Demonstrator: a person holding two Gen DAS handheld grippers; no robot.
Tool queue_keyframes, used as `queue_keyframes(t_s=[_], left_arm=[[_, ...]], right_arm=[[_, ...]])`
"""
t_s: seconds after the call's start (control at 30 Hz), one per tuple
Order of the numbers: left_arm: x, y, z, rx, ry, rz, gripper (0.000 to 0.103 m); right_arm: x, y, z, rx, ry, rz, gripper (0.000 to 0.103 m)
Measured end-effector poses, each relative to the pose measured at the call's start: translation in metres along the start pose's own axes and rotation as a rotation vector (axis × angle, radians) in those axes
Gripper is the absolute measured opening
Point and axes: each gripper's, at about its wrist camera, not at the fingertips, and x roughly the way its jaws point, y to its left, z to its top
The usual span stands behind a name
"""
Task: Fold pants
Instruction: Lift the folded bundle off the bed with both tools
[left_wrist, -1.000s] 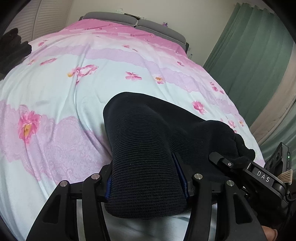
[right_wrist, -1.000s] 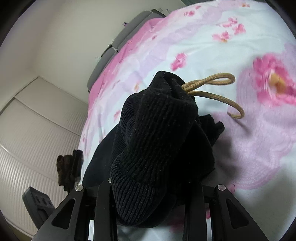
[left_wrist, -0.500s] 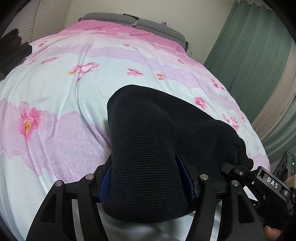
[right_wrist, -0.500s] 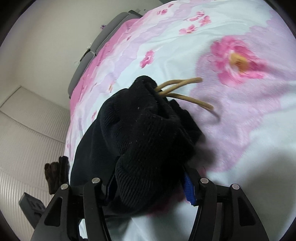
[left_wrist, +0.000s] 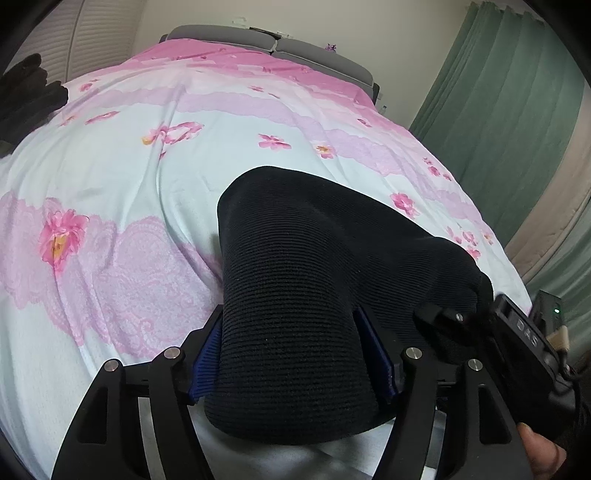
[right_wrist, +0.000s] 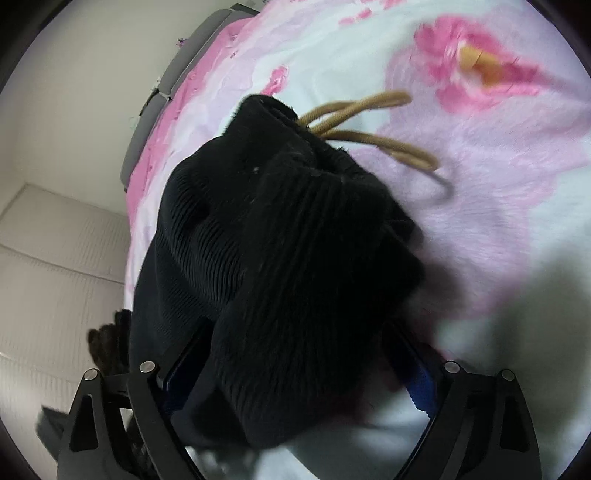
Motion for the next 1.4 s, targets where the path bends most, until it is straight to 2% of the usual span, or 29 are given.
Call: queue_keyframes(t_s=[0.13, 0.2, 0.3, 0.33, 0.4, 0.43, 0.5, 0.67, 0.87, 1.03, 1.23, 1.4], left_arm=[[0.007, 0.004, 0.002, -0.019, -0.003, 0.008, 0.069], [0.012, 0.007, 0.004, -0.036, 0.003, 0.003, 0.07], [0.016, 0.009, 0.005, -0.048, 0.001, 0.002, 0.072], [0.017, 0.009, 0.006, -0.053, 0.003, 0.001, 0.072], [0.015, 0.01, 0.006, -0.061, -0.002, -0.007, 0.07], [0.014, 0.01, 0.006, -0.061, -0.004, -0.013, 0.067], [0.01, 0.008, 0.007, -0.056, -0.008, -0.023, 0.064], [-0.01, 0.012, 0.018, -0.091, -0.022, -0.053, 0.06], [-0.054, 0.022, 0.043, -0.087, -0.087, -0.064, 0.06], [-0.096, 0.048, 0.068, -0.095, -0.142, -0.043, 0.06], [-0.141, 0.105, 0.096, -0.133, -0.21, -0.001, 0.06], [-0.182, 0.177, 0.119, -0.185, -0.274, 0.058, 0.06]], right_arm=[[0.02, -0.001, 0.011, 0.022, -0.002, 0.055, 0.097], [0.031, 0.0, 0.016, 0.015, 0.004, 0.075, 0.102], [0.044, 0.001, 0.024, 0.016, 0.004, 0.09, 0.103], [0.045, 0.002, 0.026, 0.016, 0.0, 0.097, 0.1], [0.044, 0.004, 0.028, 0.026, 0.002, 0.17, 0.064], [0.044, 0.002, 0.027, 0.051, 0.01, 0.211, 0.062], [0.04, 0.003, 0.026, 0.049, -0.001, 0.227, 0.054], [0.026, 0.016, 0.025, 0.04, -0.028, 0.241, 0.05], [0.003, 0.065, 0.023, -0.04, -0.065, 0.271, 0.049], [-0.004, 0.112, 0.016, -0.092, -0.068, 0.322, 0.049], [0.009, 0.184, -0.005, -0.158, -0.046, 0.371, 0.049], [0.043, 0.259, -0.034, -0.214, -0.003, 0.41, 0.049]])
